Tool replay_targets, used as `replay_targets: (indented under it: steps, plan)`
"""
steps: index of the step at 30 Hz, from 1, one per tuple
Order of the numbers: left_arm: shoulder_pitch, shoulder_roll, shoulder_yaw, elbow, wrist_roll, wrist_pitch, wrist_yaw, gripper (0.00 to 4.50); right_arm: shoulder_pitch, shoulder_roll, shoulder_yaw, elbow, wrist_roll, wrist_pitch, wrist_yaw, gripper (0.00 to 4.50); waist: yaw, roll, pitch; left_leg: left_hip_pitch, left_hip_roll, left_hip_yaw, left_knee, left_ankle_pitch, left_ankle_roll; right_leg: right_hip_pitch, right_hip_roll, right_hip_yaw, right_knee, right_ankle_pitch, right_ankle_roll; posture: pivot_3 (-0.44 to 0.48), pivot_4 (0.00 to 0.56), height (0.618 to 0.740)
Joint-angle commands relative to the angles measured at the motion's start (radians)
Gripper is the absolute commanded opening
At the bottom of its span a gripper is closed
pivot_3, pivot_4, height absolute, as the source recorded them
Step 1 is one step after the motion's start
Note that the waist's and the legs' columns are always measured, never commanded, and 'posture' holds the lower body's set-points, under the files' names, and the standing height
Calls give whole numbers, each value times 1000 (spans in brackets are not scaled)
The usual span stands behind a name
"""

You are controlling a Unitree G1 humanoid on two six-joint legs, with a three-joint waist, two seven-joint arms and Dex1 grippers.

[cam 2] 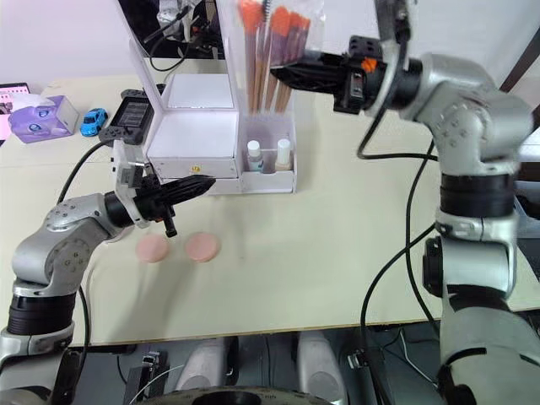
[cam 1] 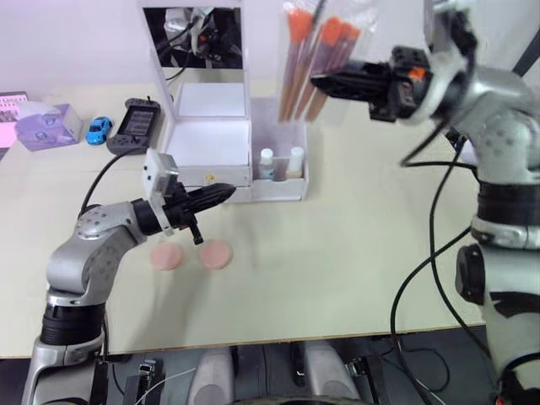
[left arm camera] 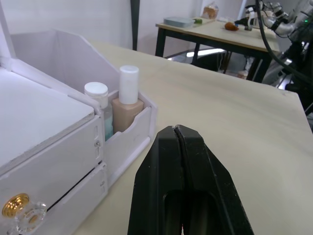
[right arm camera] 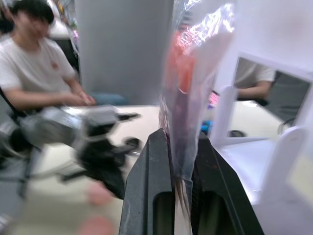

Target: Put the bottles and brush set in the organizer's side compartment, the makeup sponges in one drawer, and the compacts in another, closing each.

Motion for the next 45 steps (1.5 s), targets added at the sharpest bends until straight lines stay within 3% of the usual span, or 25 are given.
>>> replay_targets:
  steps: [1, 7, 12, 20, 35, 44, 45]
  plan:
    - [14, -6, 29, -53, -20, -9, 40, 0, -111, 56, 26, 275, -133, -285, 69, 25, -4, 0, 0, 0, 0, 0, 0, 0, 0, 0, 0, 0, 0, 1, -1, 0, 150, 740]
    - [45, -2, 33, -81, -24, -14, 77, 0, -235, 167, 23, 664, -253, -546, 95, 25, -10, 0, 1, -1, 0, 0, 0, 0, 0, 0, 0, 0, 0, 2, -3, 0, 150, 740]
    - [73, 4, 47, -123, -27, -6, 120, 0, -260, 231, 8, 852, -334, -673, 29, 25, -18, 0, 1, 0, 0, 0, -1, 0, 0, 0, 0, 0, 1, 2, -3, 0, 150, 740]
    - [104, 24, 82, -164, -62, 15, 156, 0, -229, 281, -26, 939, -412, -823, -50, 25, -18, 0, 2, 0, 0, 0, -1, 0, 0, 0, 0, 0, 1, 2, -3, 0, 150, 740]
    - [170, 78, 137, -277, -106, 74, 237, 0, -223, 337, -13, 980, -579, -913, -159, 25, -19, 0, 2, 1, 0, 0, -1, 0, 0, 0, 0, 1, 2, 2, -3, 0, 150, 740]
    - [178, 89, 132, -308, -125, 91, 269, 0, -227, 331, -17, 984, -656, -962, -242, 4239, -19, 0, 2, 1, 0, 0, 0, 0, 0, 0, 0, 1, 2, 2, -3, 0, 150, 740]
    - [173, 90, 127, -303, -126, 90, 267, 0, -230, 328, -32, 981, -642, -967, -221, 4388, -19, 0, 2, 1, 0, 0, 0, 0, 0, 0, 0, 1, 2, 2, -3, 0, 150, 740]
